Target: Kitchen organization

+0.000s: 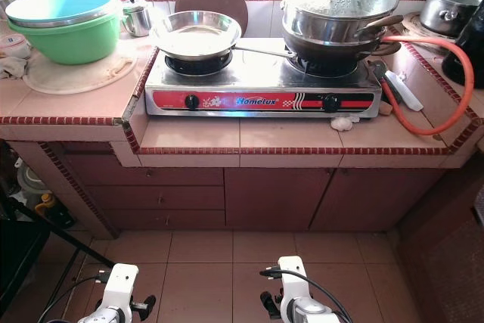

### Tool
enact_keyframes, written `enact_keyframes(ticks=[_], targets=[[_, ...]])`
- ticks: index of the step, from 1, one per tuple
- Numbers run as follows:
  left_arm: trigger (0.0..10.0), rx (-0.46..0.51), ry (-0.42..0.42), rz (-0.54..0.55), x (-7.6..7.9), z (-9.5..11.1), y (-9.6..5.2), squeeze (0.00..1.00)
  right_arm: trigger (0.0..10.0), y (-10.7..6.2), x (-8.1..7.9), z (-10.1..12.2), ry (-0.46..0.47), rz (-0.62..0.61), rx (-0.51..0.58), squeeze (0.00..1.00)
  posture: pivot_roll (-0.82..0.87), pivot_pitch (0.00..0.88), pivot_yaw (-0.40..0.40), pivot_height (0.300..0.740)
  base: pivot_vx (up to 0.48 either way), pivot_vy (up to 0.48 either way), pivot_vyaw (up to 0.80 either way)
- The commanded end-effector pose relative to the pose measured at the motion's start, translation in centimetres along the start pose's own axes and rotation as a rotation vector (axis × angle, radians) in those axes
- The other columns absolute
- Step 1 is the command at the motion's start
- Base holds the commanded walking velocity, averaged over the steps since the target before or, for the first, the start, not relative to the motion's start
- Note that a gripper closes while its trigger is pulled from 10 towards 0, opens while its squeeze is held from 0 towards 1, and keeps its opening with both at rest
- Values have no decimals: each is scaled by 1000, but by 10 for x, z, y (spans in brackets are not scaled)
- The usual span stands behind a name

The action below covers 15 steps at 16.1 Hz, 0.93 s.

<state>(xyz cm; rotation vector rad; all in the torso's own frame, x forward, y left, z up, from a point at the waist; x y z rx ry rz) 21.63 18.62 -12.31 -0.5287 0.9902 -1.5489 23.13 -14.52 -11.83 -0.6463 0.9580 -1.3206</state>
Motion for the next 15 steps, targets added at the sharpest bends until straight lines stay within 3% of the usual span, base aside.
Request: enact_keyframes(ticks=[1, 3, 5, 6, 13, 15], targets=[[10000, 134, -332, 77, -24, 25, 0, 0, 10000, 0, -5, 41, -191, -71, 128, 0, -39, 0, 39, 740, 0, 0, 0], [10000, 134, -332, 77, -24, 25, 0, 0, 10000, 0, -5, 41, -191, -71, 128, 0, -39, 0, 39, 740, 0, 0, 0], [10000, 73, -218, 37, -17, 14, 0, 0, 10000, 1, -2, 16, -299, -27, 34, 0, -54, 0, 54, 740, 0, 0, 0], [10000, 67, -197, 30, -16, 14, 0, 0, 10000, 0, -1, 12, -307, -24, 24, 0, -55, 0, 54, 740, 0, 0, 0], [10000, 68, -198, 23, -14, 13, 0, 0, 10000, -1, 4, 5, -339, -42, 13, 0, -55, 0, 50, 740, 0, 0, 0], [10000, 65, -192, 15, -13, 12, 0, 0, 10000, -2, 10, 9, -279, -84, 52, 0, -58, 0, 50, 740, 0, 0, 0]])
Point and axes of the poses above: a point about 5 cm out from each wrist's last joint towards the gripper, its own y axis pointing out of the wrist towards the gripper, its own z axis along the axis of the wrist's last joint, x = y × z, the point moved 5 cm from there along y, pointing out of the wrist towards the gripper, and after that the axes turned 11 degrees about y, right-handed, at the moved point
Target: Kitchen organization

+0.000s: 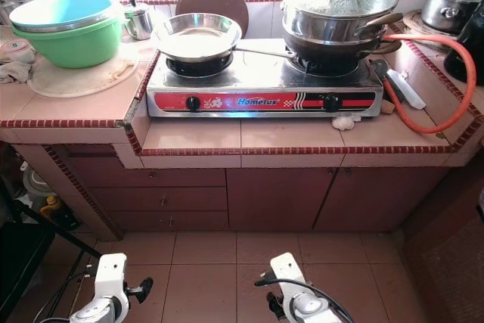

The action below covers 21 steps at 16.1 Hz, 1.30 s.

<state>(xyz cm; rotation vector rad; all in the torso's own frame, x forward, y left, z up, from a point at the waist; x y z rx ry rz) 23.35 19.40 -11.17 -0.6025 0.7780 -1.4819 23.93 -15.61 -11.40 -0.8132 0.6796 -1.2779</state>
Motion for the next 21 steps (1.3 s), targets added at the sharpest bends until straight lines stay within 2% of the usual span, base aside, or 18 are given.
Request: enact_keyframes(ticks=[1, 2, 7, 9, 12, 13, 15, 16, 17, 18, 19, 20, 21], targets=[[10000, -17, 8, -5, 1, -5, -1, 0, 10000, 0, 5, 2, 65, -30, 18, 0, -59, 0, 49, 740, 0, 0, 0], [10000, -24, 15, -12, 2, -6, -1, 0, 10000, -1, 14, 7, 174, -64, 39, 0, -66, 0, 53, 740, 0, 0, 0], [10000, -15, 31, -10, -1, -2, 0, 0, 10000, 0, 2, 10, 322, 0, 41, 0, -80, 0, 78, 740, 0, 0, 0], [10000, 22, 18, -24, 2, 7, 1, 0, 10000, 1, -8, 8, 316, 47, 39, 0, -97, 0, 102, 740, 0, 0, 0], [10000, 33, 0, -61, 15, 8, 2, 0, 10000, 0, -5, 2, 368, 59, 30, 0, -127, 0, 112, 740, 0, 0, 0], [10000, 43, 12, -95, 24, 10, 2, 0, 10000, -1, -3, -1, 342, 66, 16, 0, -135, 21, 98, 740, 0, 0, 0], [10000, 31, 15, -102, 30, 8, 2, 0, 10000, -1, -2, -5, 295, 69, -8, 0, -153, 40, 84, 740, 0, 0, 0], [10000, 27, 13, -115, 41, 6, 2, 0, 10000, -2, 4, -3, 270, 54, -11, 0, -184, 49, 66, 740, 0, 0, 0], [10000, 21, 38, -110, 46, 5, 2, 0, 10000, -1, 3, 7, 329, 73, 17, 0, -206, 37, 50, 740, 0, 0, 0], [10000, 24, 73, -106, 48, 5, 2, 0, 10000, -1, -2, 17, 340, 100, 48, 0, -226, 14, 35, 740, 0, 0, 0], [10000, 46, 177, -165, 56, 14, 2, 0, 10000, 1, -19, 35, 311, 158, 82, 0, -254, 10, 28, 740, 0, 0, 0], [10000, 60, 216, -167, 55, 22, 4, 0, 10000, 2, -25, 40, 282, 168, 84, 0, -237, 0, 32, 740, 0, 0, 0], [10000, 63, 200, -160, 53, 26, 4, 0, 10000, 2, -27, 42, 290, 169, 86, 0, -237, 0, 32, 740, 0, 0, 0]])
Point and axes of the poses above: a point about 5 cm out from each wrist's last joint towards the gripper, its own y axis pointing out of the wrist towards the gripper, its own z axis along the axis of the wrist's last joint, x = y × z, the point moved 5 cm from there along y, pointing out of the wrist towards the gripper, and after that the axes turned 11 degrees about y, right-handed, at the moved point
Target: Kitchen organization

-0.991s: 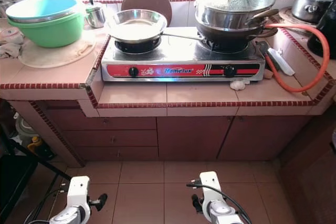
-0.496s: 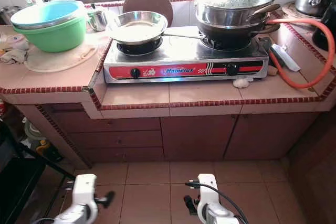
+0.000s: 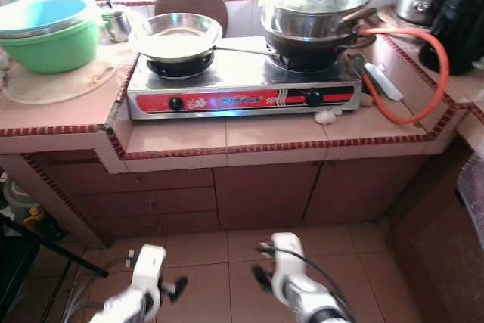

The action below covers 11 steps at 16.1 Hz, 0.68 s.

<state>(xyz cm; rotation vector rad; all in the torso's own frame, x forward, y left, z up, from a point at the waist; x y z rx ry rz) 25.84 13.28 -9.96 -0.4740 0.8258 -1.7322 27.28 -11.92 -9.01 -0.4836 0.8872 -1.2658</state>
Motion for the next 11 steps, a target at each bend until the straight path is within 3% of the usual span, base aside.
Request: enact_keyframes(ticks=[1, 3, 5, 6, 7, 8, 11], targets=[[10000, 11, -9, 31, -14, 5, 0, 0, 10000, 0, -2, -4, -17, 5, -12, 0, -203, 0, 30, 740, 0, 0, 0], [10000, 81, -60, 53, -27, 27, 1, 0, 10000, 2, -7, -5, -83, 2, -19, 0, -158, 0, 40, 740, 0, 0, 0], [10000, 83, -117, 97, -41, 29, -1, 0, 10000, 4, -11, 9, -52, -14, 29, 0, -159, 0, 83, 740, 0, 0, 0], [10000, 111, -69, 116, -48, 30, -3, 0, 10000, 4, -13, 19, -11, -14, 63, 0, -165, 0, 86, 740, 0, 0, 0], [10000, 158, -25, 198, -65, 33, -9, 0, 10000, 2, -10, 33, 91, 20, 126, 0, -180, 0, 107, 740, 0, 0, 0], [10000, 173, 7, 219, -74, 32, -13, 0, 10000, -1, -6, 38, 24, 23, 159, 0, -192, 0, 115, 740, 0, 0, 0], [10000, 236, 235, 253, -99, 38, -26, 0, 10000, -9, 4, 59, -24, 45, 258, 0, -191, 0, 95, 740, 0, 0, 0]])
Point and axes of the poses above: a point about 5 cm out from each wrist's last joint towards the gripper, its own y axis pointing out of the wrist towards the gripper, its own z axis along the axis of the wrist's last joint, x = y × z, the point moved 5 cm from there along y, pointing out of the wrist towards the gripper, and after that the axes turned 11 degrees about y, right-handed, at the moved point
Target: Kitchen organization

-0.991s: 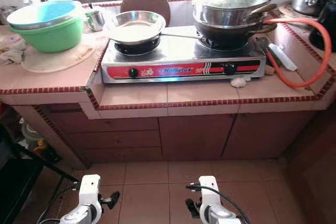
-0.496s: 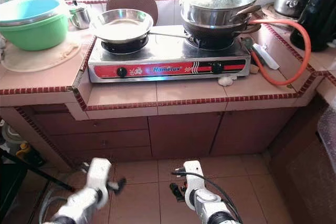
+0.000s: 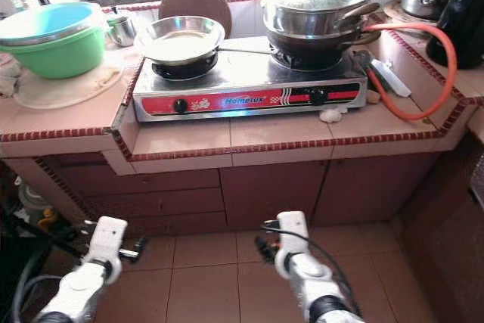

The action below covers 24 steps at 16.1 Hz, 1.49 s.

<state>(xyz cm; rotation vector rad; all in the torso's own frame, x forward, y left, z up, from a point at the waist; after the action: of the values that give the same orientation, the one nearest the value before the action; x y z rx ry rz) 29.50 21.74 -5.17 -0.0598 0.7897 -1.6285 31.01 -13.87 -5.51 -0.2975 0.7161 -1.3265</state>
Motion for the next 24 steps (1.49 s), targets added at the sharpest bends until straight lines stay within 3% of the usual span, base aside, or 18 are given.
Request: enact_keyframes(ticks=[1, 2, 3, 4, 5, 7, 9, 11, 12, 14, 16, 17, 19, 21, 24], targets=[[10000, 35, 68, 11, -12, 6, 0, 0, 10000, 1, -5, 9, -16, 29, 37, 0, -194, 0, 95, 740, 0, 0, 0], [10000, 40, 108, 28, -23, 8, 0, 0, 10000, 1, -5, 15, -55, 44, 53, 0, -197, 0, 90, 740, 0, 0, 0], [10000, 40, 203, 46, -37, 10, -1, 0, 10000, 2, -10, 23, -74, 77, 66, 0, -187, 0, 79, 740, 0, 0, 0], [10000, 25, 196, 61, -43, 9, -1, 0, 10000, 3, -13, 26, -84, 93, 69, 0, -187, 0, 75, 740, 0, 0, 0], [10000, 0, 74, 105, -54, 9, 1, 0, 10000, 5, -20, 33, -103, 115, 85, 0, -187, 0, 73, 740, 0, 0, 0], [10000, 12, 4, 90, -49, 15, 4, 0, 10000, 5, -23, 40, -92, 120, 108, 0, -177, 0, 74, 740, 0, 0, 0], [10000, 49, -140, 66, -42, 25, 8, 0, 10000, 5, -30, 47, -84, 159, 134, 0, -173, 0, 83, 740, 0, 0, 0], [10000, 121, -167, 11, -33, 38, 9, 0, 10000, 2, -34, 49, -91, 192, 151, 0, -164, 0, 91, 740, 0, 0, 0], [10000, 196, -167, 15, -32, 47, 0, 0, 10000, -1, -35, 54, -87, 206, 182, 0, -162, 0, 94, 740, 0, 0, 0], [10000, 248, -155, 28, -33, 49, -12, 0, 10000, -6, -35, 60, -83, 212, 212, 0, -156, 0, 97, 740, 0, 0, 0], [10000, 352, -126, 61, -36, 61, -36, 0, 10000, -19, -34, 73, -97, 217, 283, 0, -154, 0, 117, 740, 0, 0, 0], [10000, 445, -89, 142, -42, 75, -53, 0, 10000, -32, -28, 83, -72, 200, 337, 0, -152, 0, 123, 740, 0, 0, 0], [10000, 388, -107, 259, -59, 58, -65, 0, 10000, -45, -19, 90, -48, 171, 374, 0, -157, 0, 128, 740, 0, 0, 0], [10000, 267, -160, 295, -71, 25, -81, 0, 10000, -61, -8, 92, -47, 132, 387, 0, -156, 5, 126, 740, 0, 0, 0], [10000, 279, -141, 261, -63, 34, -85, 0, 10000, -73, -11, 90, -52, 145, 359, 0, -152, 16, 120, 740, 0, 0, 0]])
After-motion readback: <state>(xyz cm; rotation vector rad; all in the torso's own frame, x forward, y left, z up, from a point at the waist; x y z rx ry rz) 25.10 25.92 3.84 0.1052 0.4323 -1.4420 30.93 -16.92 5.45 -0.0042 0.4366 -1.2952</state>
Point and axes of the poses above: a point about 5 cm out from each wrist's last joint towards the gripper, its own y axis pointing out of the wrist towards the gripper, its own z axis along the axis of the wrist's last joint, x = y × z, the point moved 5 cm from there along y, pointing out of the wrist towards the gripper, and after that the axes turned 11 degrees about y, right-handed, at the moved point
